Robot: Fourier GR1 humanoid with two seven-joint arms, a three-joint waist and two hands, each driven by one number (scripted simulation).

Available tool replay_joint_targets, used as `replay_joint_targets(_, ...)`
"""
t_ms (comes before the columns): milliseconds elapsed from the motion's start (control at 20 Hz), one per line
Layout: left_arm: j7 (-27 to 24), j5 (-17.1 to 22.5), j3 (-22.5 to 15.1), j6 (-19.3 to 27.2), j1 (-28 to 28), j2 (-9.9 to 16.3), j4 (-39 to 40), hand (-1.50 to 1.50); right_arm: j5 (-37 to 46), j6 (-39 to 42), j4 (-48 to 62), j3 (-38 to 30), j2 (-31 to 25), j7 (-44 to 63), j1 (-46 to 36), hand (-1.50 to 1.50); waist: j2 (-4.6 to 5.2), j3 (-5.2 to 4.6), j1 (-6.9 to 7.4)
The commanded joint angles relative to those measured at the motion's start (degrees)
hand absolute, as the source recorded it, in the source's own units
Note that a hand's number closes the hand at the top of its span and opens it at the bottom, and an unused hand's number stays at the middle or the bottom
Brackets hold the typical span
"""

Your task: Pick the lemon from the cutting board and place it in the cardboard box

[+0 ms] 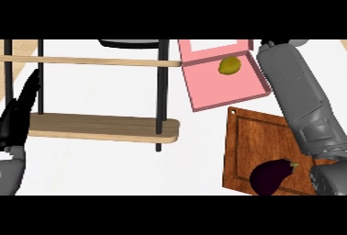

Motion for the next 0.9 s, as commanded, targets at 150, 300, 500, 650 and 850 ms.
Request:
replay_joint_targets(150, -0.43, -0.55, 0.68, 0.59, 3.58, -1.49, 4.66, 0.00, -7.41, 0.73, -3.62, -5.81, -1.87, -10.08, 2.99, -1.50, -0.28, -1.07, -2.19)
replay_joint_targets(300, 1.34, -0.47, 1.63, 0.84, 4.27, -1.17, 3.09, 0.00, -10.61, 7.21, -5.52, -7.99, -6.99, -10.35, 5.40, -1.50, -0.74, -1.06, -3.25)
replay_joint_targets(500, -0.29, -0.17, 2.37, 0.62, 7.81, -1.58, 2.36, 0.00, -10.67, 5.62, -11.03, -7.07, -6.02, -8.76, 11.21, -1.50, -1.25, -1.14, -4.08)
replay_joint_targets(650, -1.91, 0.39, 3.36, 0.35, 9.29, -1.35, 3.09, 0.00, -12.59, 12.31, -15.06, -8.02, -11.56, -7.60, 15.21, -1.50, -1.57, -1.19, -5.28)
replay_joint_targets(850, -1.98, 1.97, 5.07, -1.90, 10.39, 0.46, 2.17, 0.00, -13.89, 17.12, -21.20, -7.81, -14.14, -7.66, 22.87, -1.50, -1.65, -1.20, -5.51)
